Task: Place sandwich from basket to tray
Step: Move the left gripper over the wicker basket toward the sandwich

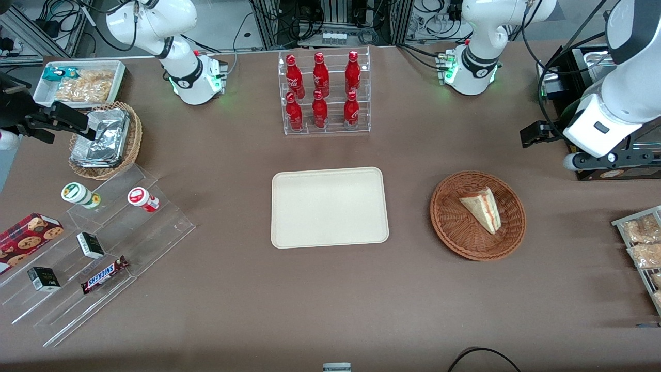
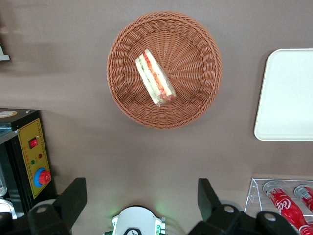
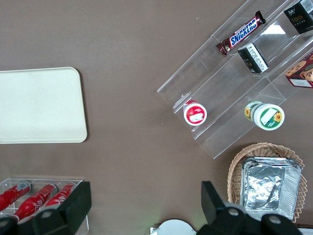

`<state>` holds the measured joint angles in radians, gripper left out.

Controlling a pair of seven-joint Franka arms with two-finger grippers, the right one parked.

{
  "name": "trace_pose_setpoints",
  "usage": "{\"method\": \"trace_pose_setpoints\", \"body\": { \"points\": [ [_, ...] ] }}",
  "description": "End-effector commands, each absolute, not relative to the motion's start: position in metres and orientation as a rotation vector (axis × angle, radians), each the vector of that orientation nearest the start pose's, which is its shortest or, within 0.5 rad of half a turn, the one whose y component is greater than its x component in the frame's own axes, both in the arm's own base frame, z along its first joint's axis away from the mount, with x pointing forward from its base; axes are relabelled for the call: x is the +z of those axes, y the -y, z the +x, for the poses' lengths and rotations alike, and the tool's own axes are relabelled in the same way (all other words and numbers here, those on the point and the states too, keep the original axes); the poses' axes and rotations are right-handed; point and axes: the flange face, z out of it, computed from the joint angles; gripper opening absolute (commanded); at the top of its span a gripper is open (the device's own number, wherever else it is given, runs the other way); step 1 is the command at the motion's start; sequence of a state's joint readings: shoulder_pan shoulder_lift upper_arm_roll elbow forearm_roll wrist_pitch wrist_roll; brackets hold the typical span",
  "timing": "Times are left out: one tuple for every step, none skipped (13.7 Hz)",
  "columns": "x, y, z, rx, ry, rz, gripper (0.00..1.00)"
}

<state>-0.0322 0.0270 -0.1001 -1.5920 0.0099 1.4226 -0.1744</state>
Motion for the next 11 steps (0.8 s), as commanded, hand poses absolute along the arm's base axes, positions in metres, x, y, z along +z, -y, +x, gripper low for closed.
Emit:
{"method": "trace_pose_setpoints", "body": {
  "points": [
    [0.59, 0.07, 0.546, 0.274, 0.053, -3.09, 1.0],
    [0.587, 0.069, 0.546, 0.279, 0.053, -3.083, 1.0],
    [0.575, 0.068, 0.548, 0.321, 0.05, -3.076, 1.0],
    [0.561, 0.069, 0.55, 0.353, 0.04, -3.07, 1.0],
    [0.544, 0.069, 0.556, 0.404, 0.039, -3.061, 1.0],
    [0.534, 0.069, 0.558, 0.437, 0.04, -3.055, 1.0],
    [0.521, 0.067, 0.558, 0.458, 0.046, -3.051, 1.0],
    [0.507, 0.067, 0.56, 0.44, 0.045, -3.056, 1.0],
    [0.489, 0.069, 0.561, 0.442, 0.036, -3.054, 1.0],
    [0.48, 0.07, 0.562, 0.428, 0.032, -3.058, 1.0],
    [0.468, 0.07, 0.561, 0.435, 0.034, -3.056, 1.0]
  ]
}}
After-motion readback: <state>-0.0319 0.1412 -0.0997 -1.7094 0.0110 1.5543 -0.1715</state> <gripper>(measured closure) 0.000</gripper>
